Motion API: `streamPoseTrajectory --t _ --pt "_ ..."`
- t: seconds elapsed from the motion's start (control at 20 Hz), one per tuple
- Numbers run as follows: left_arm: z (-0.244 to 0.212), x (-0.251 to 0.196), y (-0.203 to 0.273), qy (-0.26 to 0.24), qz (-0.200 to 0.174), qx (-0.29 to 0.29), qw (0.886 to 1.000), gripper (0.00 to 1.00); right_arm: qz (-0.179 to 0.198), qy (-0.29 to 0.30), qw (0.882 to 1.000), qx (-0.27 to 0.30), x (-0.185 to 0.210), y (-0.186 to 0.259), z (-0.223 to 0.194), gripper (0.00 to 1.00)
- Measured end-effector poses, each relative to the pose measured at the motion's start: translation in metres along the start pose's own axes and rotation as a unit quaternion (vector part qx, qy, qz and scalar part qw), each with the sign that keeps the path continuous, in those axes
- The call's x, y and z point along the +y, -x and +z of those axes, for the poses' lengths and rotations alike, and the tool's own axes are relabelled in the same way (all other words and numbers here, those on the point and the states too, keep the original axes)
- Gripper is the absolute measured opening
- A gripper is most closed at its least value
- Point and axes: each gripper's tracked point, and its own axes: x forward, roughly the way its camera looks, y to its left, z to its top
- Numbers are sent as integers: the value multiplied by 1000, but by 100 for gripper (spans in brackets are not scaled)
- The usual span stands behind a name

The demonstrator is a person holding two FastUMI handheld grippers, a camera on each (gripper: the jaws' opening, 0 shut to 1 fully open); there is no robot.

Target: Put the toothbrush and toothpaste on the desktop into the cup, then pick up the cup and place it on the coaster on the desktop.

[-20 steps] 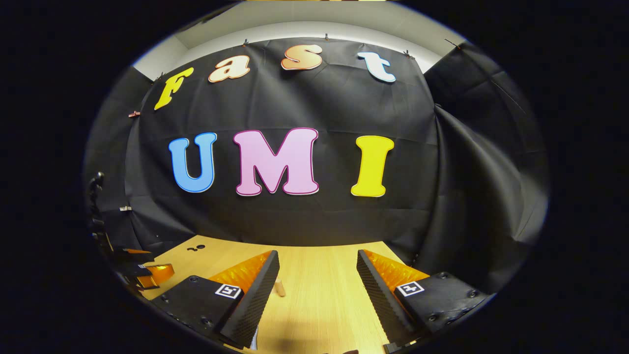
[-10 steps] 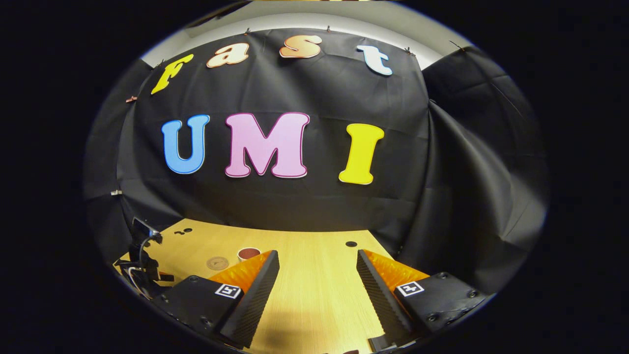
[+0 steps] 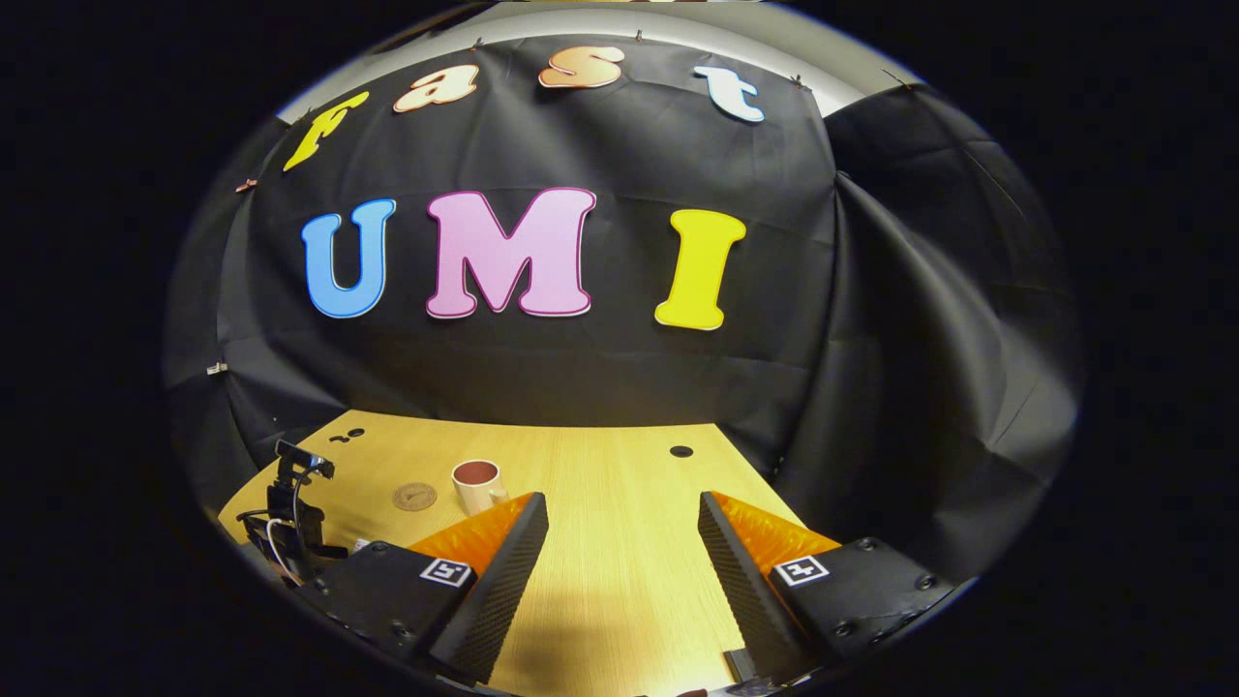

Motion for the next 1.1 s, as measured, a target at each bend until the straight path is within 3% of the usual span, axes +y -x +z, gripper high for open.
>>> streamPoseTrajectory --t 0.05,0.2,0.25,0.35,0.55,0.75,1.1 --pt "1 -2 -1 -4 -5 0 1000 94 4 0 1000 7 4 -1 -4 96" --pt "0 0 -2 -9 -1 1 1000 74 33 -14 998 42 26 -8 -17 96" --pt "0 1 -2 -5 1 1 1000 57 46 -20 997 56 36 -10 -22 96" --pt "2 1 -3 0 -6 -1 1000 39 74 -28 992 99 58 -16 -42 96" --pt "8 4 -3 1 -30 -13 999 24 119 -23 975 185 99 -26 -96 97" --pt "21 16 20 34 -23 -32 999 19 159 2 953 260 132 -41 -166 98" --pt "48 52 101 42 17 -100 994 19 184 36 914 359 125 -108 -278 98"
